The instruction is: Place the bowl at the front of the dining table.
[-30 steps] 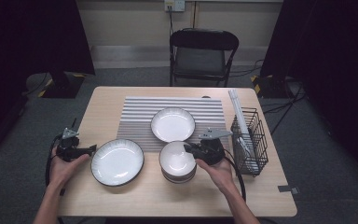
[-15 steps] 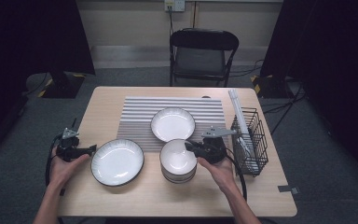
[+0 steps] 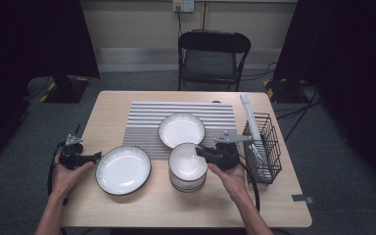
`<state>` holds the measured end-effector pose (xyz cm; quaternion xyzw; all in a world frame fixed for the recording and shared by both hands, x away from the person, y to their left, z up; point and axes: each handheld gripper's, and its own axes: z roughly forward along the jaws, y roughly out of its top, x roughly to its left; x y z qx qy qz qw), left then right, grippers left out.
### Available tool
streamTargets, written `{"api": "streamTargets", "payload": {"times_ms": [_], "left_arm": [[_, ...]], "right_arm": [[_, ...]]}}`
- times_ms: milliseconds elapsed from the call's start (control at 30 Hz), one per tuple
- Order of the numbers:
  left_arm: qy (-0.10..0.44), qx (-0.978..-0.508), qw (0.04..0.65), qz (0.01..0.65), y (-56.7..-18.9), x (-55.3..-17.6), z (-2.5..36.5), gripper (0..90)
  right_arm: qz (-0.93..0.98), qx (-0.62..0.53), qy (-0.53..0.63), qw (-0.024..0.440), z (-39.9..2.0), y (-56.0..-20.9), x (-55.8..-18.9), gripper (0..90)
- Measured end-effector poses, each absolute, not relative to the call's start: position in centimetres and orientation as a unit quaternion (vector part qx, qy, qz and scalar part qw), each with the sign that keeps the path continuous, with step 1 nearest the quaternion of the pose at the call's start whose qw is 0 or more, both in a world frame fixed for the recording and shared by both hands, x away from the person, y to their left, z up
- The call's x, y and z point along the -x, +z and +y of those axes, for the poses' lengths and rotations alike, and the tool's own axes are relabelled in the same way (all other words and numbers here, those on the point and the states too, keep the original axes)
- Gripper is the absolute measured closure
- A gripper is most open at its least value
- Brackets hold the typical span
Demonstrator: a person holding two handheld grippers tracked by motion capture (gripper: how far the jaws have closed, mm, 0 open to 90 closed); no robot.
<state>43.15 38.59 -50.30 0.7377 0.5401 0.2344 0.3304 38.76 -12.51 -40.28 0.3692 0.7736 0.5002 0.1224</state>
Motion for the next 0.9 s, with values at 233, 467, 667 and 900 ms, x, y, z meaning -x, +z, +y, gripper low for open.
{"api": "streamTargets", "payload": {"times_ms": [233, 467, 667, 900], "left_arm": [[0.234, -0.738, 0.33, 0.54, -50.3, -43.2, 38.6, 14.5], [0.234, -0.738, 0.33, 0.54, -50.3, -43.2, 38.6, 14.5], [0.235, -0.738, 0.33, 0.54, -50.3, -43.2, 38.6, 14.5], [0.234, -0.738, 0.33, 0.54, -50.3, -43.2, 38.6, 14.6]], "right_arm": [[0.768, -0.372, 0.506, 0.125, -12.4, -39.8, -38.9, 82.4], [0.754, -0.383, 0.519, 0.126, -12.4, -39.2, -39.0, 82.4], [0.749, -0.387, 0.523, 0.127, -12.4, -38.8, -39.1, 82.3], [0.742, -0.395, 0.525, 0.134, -12.3, -38.2, -39.4, 82.3]]}}
